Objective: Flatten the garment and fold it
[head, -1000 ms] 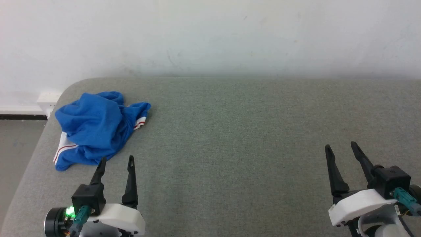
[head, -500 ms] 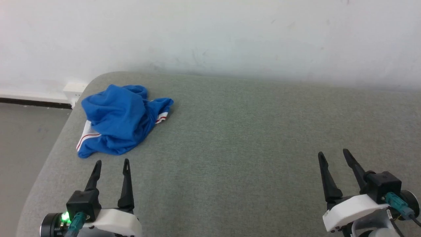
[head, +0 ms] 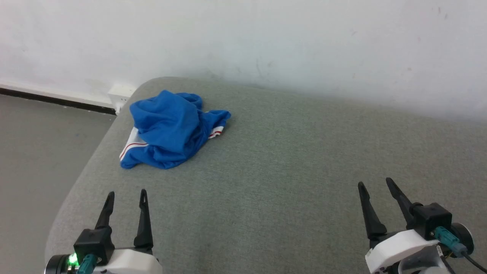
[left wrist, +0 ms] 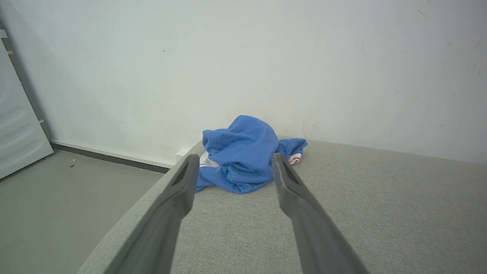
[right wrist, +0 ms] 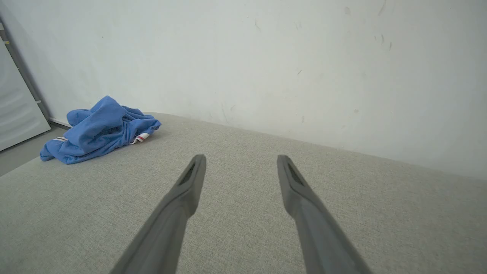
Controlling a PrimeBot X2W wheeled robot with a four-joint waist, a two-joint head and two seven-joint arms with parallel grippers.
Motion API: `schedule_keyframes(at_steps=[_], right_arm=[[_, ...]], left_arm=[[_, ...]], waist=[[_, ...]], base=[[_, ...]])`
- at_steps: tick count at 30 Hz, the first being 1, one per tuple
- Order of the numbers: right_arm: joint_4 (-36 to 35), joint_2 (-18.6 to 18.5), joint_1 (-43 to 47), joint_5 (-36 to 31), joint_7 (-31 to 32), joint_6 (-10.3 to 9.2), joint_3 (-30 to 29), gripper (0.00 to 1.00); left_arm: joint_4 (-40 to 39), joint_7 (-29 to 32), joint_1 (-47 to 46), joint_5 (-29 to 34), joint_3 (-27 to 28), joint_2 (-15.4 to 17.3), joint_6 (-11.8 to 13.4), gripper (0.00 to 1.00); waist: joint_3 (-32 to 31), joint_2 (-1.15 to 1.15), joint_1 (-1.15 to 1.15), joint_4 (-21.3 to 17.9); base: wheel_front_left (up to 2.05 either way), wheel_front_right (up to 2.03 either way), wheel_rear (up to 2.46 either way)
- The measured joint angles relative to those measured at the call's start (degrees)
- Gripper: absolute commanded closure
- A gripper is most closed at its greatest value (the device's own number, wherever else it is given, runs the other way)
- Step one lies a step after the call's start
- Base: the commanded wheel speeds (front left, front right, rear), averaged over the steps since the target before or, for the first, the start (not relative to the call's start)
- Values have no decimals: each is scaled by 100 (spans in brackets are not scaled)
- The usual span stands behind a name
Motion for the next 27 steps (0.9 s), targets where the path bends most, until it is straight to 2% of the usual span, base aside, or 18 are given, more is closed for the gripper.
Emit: schedule_keyframes(at_steps=[27], right_arm=[[425, 1, 19, -2, -314, 0, 170, 0]], left_arm=[[-3, -302, 315, -140, 192, -1, 1, 0]], waist=[[-171, 0, 0, 847]], base=[[0, 0, 0]])
